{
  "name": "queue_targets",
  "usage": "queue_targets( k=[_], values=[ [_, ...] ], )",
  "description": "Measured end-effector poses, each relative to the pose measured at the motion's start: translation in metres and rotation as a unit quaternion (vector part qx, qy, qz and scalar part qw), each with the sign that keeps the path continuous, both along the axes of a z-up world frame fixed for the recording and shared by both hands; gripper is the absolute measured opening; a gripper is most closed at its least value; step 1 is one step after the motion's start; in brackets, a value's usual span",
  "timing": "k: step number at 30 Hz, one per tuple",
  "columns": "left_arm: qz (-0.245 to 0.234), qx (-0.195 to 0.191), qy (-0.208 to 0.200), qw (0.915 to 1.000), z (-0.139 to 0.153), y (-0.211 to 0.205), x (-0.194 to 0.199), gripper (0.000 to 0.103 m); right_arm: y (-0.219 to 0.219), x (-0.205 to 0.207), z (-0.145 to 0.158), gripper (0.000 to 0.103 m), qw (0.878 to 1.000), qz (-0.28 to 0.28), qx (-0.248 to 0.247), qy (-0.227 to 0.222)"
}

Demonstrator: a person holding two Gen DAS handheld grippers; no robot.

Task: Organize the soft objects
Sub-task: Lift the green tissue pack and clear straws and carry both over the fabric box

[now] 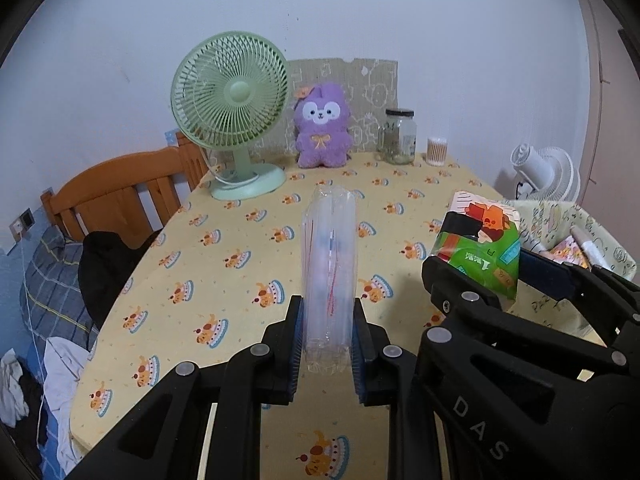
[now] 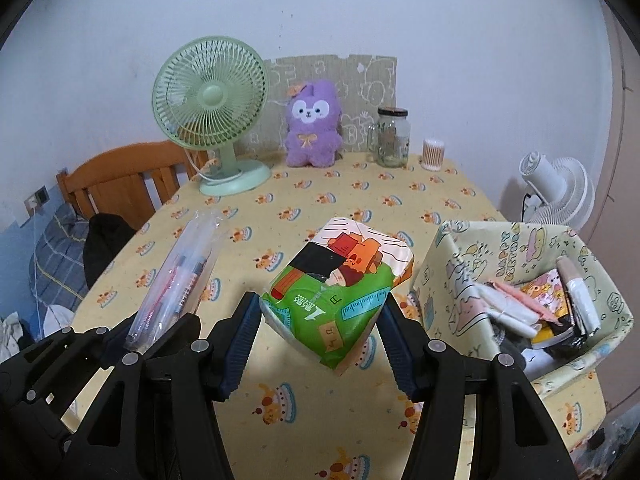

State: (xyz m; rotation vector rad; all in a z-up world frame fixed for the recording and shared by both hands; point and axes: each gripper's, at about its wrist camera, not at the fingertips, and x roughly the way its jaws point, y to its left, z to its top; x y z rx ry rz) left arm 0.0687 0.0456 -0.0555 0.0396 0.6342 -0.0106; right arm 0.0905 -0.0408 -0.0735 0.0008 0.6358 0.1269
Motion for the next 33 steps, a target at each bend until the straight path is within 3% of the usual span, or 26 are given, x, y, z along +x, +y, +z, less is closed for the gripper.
queue_targets(
  k=[33],
  values=[
    [-0.033, -0.013, -0.059, 0.9976, 0.042, -0.054, -0.012, 0.02, -0.057, -0.023, 0.045, 0.062, 0.998, -0.022, 0.001, -0.059]
  ],
)
